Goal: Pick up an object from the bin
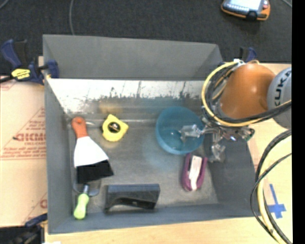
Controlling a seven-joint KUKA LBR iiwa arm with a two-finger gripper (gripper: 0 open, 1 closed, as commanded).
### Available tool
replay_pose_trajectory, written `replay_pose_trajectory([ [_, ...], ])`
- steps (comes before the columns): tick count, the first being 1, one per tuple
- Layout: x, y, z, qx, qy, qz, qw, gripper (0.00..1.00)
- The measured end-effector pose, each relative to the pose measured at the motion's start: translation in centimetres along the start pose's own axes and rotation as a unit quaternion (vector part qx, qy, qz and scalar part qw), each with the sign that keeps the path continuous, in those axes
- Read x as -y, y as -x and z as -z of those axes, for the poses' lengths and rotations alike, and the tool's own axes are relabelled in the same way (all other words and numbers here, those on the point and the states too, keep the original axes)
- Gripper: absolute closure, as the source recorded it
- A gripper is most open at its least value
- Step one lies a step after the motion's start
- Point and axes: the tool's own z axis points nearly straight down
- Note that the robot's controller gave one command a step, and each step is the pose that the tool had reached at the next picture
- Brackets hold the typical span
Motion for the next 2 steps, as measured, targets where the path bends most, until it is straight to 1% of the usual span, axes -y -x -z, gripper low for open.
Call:
replay_pose_trajectory([
  [1,-6.78,-2.77,0.61,-0.0092,0.0,-0.039,0.9992,1.0],
  [2,-6.79,-2.78,0.65,-0.0092,0.0,-0.038,0.9992,1.0],
])
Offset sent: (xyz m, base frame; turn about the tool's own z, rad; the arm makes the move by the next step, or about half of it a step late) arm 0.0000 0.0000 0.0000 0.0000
